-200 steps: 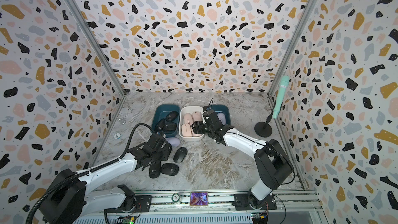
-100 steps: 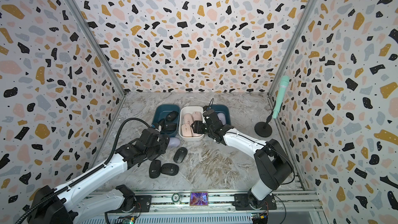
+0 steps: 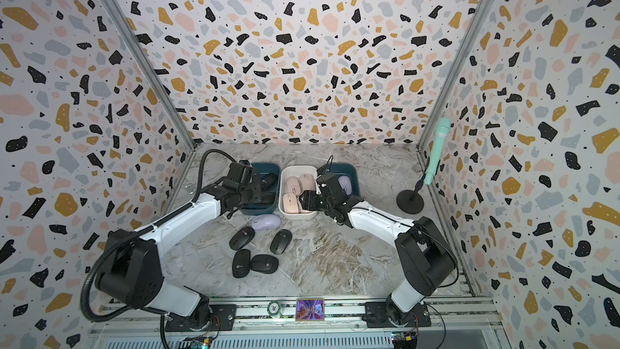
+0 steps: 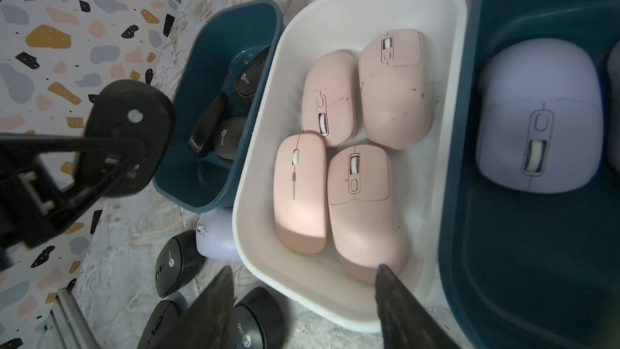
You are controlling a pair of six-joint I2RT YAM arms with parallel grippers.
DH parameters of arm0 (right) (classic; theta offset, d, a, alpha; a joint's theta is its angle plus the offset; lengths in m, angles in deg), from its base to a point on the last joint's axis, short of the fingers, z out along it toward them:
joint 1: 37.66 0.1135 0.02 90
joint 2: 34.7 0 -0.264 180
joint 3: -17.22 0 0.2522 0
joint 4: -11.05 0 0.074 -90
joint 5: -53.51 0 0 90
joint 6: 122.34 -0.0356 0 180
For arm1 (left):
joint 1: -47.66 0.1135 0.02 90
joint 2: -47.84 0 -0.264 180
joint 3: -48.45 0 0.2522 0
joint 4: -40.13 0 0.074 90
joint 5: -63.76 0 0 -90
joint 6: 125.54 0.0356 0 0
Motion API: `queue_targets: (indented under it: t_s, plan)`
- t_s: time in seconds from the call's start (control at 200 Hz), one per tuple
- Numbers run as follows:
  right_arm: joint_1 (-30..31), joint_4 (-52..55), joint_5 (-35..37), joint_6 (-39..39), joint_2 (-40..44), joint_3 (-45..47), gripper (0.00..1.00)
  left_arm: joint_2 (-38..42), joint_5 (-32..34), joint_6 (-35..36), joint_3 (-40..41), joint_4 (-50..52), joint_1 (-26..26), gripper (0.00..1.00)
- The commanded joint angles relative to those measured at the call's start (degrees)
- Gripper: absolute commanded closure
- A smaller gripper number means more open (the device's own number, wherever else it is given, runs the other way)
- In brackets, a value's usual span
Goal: Place the mice by color into the storage box
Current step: Pick up the mouse from the center of the board, then place the mouse in the storage box.
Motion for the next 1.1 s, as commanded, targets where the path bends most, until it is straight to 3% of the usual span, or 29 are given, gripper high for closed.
queue_targets:
  t_s: [0.0,0.431,0.746,0.801,0.891,1.096]
  plan:
    - [-0.25,0.26,0.14,-0.55,2.75,1.02,0.33,-4.81,0.78,4.55,-5.72,0.15,0.38,1.0]
    - [-0.84,0.29,0.84,-0.65,3.44,2.03,0.33,-20.89,12.83,7.83,-19.13,9.02,-0.31,1.0]
    - [-1.19,0.29,0.2,-0.57,3.15,1.86,0.33,-28.26,28.15,9.25,-26.45,15.73,-6.6,0.98]
    - [-1.31,0.39,0.15,-0.48,3.32,1.93,0.33,-29.12,29.87,9.09,-27.14,16.53,-7.38,0.91]
    - [-1.44,0.54,0.21,-0.47,3.61,2.18,0.33,-29.49,31.51,8.73,-27.11,17.01,-8.12,0.71]
    - [-1.67,0.29,0.19,-0.52,3.77,2.84,0.33,-27.2,29.59,7.83,-25.35,15.97,-8.48,0.5]
